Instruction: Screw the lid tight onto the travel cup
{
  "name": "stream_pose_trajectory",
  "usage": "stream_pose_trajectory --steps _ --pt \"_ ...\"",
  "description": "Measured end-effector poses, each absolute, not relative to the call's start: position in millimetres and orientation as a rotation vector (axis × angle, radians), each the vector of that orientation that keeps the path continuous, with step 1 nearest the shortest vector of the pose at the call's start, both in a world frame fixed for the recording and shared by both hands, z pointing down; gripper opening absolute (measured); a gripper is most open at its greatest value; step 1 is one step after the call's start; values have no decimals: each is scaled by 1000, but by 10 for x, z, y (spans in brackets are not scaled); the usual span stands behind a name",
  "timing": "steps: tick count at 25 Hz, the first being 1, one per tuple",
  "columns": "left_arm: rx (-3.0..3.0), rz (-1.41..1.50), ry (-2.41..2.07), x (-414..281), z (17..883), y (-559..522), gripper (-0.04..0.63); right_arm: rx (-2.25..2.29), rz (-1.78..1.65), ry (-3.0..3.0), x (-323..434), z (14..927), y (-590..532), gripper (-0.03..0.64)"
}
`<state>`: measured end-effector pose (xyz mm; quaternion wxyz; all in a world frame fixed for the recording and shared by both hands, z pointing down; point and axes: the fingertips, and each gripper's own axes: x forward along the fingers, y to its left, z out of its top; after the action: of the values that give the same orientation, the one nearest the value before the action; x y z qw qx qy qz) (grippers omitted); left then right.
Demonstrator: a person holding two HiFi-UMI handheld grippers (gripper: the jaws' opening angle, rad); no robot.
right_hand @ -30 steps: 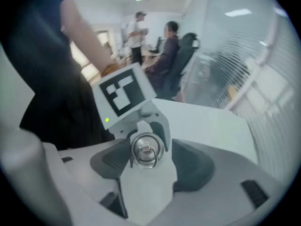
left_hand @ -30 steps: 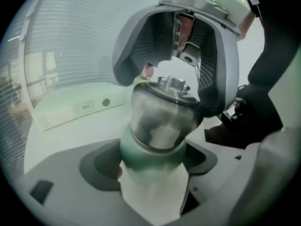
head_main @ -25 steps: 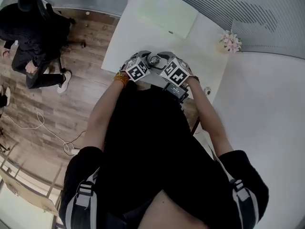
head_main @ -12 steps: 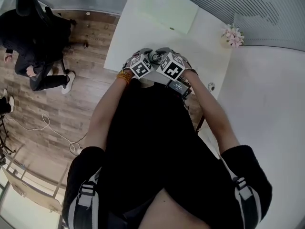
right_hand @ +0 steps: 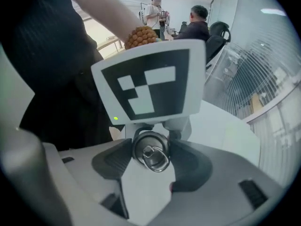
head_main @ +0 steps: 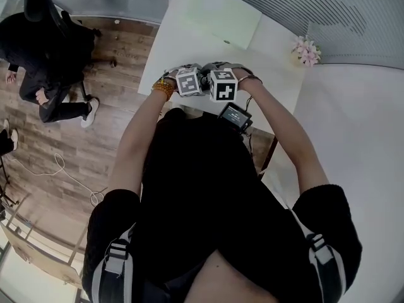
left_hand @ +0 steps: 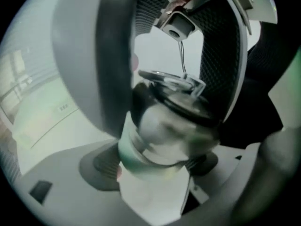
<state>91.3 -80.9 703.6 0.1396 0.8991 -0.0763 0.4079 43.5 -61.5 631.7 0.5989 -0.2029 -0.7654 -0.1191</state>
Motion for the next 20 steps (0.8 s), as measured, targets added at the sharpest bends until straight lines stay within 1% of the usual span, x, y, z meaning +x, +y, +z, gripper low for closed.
stream_pose_trajectory --steps 2,4,6,8,12,13,17,20 --pt "2608 1100 -322 920 7019 -792 393 -399 -259 -1841 444 6291 -645 261" --pt "2598 1015 -428 885 7012 -761 393 -241 -182 -1959 392 6198 -700 324" --pt "2585 944 -515 850 6987 -765 393 -60 -59 -2069 348 6067 -734 320" --pt "2573 874 -604 854 6957 -795 393 97 13 -2110 359 5997 -771 302" --pt "2544 792 -775 810 6949 -848 393 251 103 -2078 331 6122 -771 293" --pt "2538 786 -795 811 6949 -850 391 274 146 -2079 323 6145 -769 273" --pt "2537 830 -739 843 6971 -818 391 235 172 -2094 329 6163 -737 259" --pt "2559 922 -560 842 6999 -767 393 99 156 -2100 271 6179 -701 258"
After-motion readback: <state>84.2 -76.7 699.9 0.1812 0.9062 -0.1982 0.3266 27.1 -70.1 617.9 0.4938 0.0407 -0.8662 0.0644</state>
